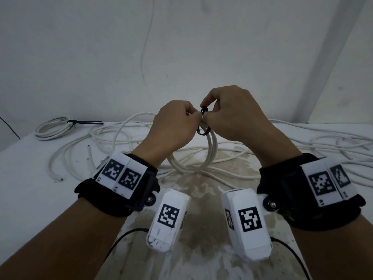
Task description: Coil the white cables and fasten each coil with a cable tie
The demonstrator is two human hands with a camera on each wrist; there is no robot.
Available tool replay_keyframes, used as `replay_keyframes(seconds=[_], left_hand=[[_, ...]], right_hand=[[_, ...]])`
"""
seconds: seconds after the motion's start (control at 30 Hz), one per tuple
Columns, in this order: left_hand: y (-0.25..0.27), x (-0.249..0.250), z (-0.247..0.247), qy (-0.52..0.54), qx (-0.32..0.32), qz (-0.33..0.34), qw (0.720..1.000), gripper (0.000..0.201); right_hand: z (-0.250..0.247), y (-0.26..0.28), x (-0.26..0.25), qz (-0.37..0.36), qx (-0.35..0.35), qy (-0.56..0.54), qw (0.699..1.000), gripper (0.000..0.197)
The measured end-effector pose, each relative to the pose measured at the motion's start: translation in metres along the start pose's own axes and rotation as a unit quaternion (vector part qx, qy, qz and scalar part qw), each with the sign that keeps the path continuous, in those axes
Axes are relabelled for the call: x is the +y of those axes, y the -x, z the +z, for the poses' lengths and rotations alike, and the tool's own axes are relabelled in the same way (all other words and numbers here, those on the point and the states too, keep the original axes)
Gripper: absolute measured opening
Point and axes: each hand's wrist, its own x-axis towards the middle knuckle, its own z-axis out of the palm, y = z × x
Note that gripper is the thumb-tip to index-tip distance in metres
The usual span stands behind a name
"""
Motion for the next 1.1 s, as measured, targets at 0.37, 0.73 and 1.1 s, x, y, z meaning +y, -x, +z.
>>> replay_keyframes(seconds=[0.37, 0.73, 1.1], left_hand=[[0.003, 0.008, -0.001, 0.010, 0.009, 0.031, 0.999, 0.018], [0.004, 0.011, -0.008, 0.059, 0.008, 0.044, 0.997, 0.016], [0.016, 0.018, 0.004, 0.070, -0.079, 0.101, 0.989, 0.017]], right_hand=[[0.008, -0.005, 0.004, -0.002, 0.099, -0.029, 0.995, 0.010], [-0.009, 0.002, 0.000, 0.187, -0.010, -0.347, 0.919, 0.016], [-0.021, -0.002, 0.014, 0.225, 0.031, -0.433, 0.873, 0.007]])
